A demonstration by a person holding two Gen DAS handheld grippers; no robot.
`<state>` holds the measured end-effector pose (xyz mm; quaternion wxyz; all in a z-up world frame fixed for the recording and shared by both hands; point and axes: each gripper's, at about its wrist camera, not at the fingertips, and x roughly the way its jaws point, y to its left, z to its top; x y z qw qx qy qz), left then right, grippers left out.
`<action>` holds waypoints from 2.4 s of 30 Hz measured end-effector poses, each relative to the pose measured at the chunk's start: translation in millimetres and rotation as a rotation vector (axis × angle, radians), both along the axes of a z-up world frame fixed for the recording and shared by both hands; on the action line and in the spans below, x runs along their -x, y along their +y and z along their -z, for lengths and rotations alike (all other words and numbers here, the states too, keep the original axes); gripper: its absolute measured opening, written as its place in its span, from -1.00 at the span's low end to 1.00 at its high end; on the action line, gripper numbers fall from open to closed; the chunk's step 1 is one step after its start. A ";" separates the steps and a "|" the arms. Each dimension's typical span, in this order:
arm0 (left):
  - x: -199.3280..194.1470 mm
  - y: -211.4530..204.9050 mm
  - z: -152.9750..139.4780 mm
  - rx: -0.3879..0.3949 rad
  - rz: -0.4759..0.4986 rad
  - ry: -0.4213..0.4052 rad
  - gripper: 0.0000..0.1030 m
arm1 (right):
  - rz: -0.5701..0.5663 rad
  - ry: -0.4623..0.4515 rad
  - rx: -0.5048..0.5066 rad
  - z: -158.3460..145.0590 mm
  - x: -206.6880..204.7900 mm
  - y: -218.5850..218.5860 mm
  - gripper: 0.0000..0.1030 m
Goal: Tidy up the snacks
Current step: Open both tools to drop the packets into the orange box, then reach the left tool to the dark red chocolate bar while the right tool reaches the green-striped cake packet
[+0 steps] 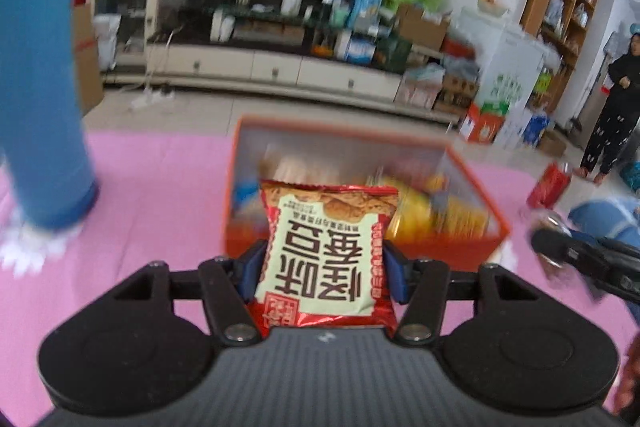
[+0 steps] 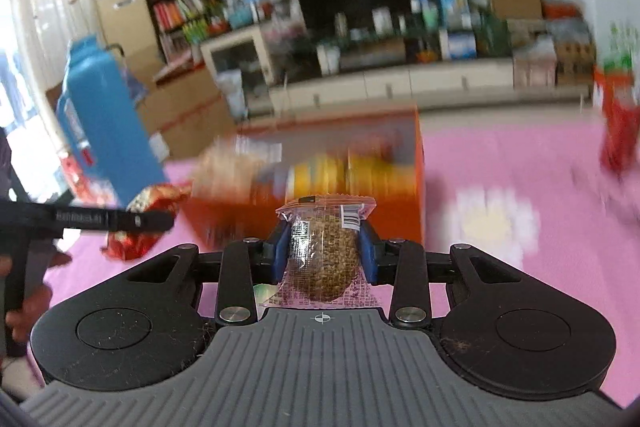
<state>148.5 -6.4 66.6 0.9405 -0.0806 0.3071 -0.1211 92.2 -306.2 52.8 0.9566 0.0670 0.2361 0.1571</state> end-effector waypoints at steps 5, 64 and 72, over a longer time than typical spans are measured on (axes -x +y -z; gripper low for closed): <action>-71.5 -32.9 -1.6 0.004 -0.001 -0.005 0.13 | 0.028 -0.079 -0.006 -18.7 -84.8 19.8 -0.71; 45.3 -135.5 103.9 -0.130 0.090 0.216 0.08 | 0.175 0.300 -0.386 81.0 5.9 -110.7 0.81; 81.5 -104.6 53.0 -0.214 0.025 0.024 0.42 | 0.191 0.283 -0.423 76.9 15.4 -118.2 0.81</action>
